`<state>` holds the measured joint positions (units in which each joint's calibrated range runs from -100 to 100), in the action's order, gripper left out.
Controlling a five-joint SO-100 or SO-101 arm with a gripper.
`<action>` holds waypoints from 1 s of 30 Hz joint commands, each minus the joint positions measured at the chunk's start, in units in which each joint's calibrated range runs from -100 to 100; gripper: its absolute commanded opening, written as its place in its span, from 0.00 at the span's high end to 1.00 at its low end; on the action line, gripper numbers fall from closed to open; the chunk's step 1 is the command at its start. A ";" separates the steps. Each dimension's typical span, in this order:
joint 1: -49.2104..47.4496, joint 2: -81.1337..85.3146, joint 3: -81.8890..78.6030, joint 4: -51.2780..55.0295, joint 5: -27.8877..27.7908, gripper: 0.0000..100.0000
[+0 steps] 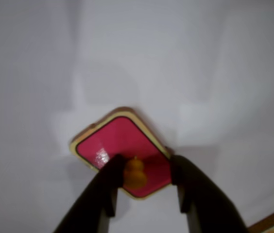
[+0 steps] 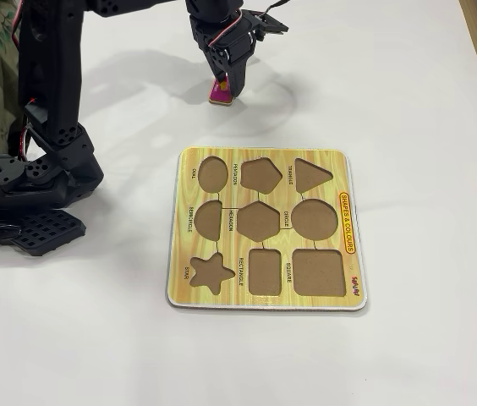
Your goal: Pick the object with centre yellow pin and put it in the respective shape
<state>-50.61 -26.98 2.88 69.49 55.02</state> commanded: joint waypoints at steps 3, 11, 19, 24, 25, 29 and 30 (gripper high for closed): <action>-0.27 3.71 -1.62 0.17 -0.05 0.89; -0.17 4.21 -3.51 0.08 -0.31 0.87; 0.02 4.30 -2.88 -0.26 -0.36 0.83; 0.12 4.30 -3.33 -0.26 -0.42 0.84; 0.02 4.21 -3.33 -0.09 -0.47 0.84; -0.37 4.05 -3.51 0.69 -0.57 0.84; -0.37 4.05 -3.51 0.77 -0.62 0.84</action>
<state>-50.61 -24.14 -0.54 69.49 54.71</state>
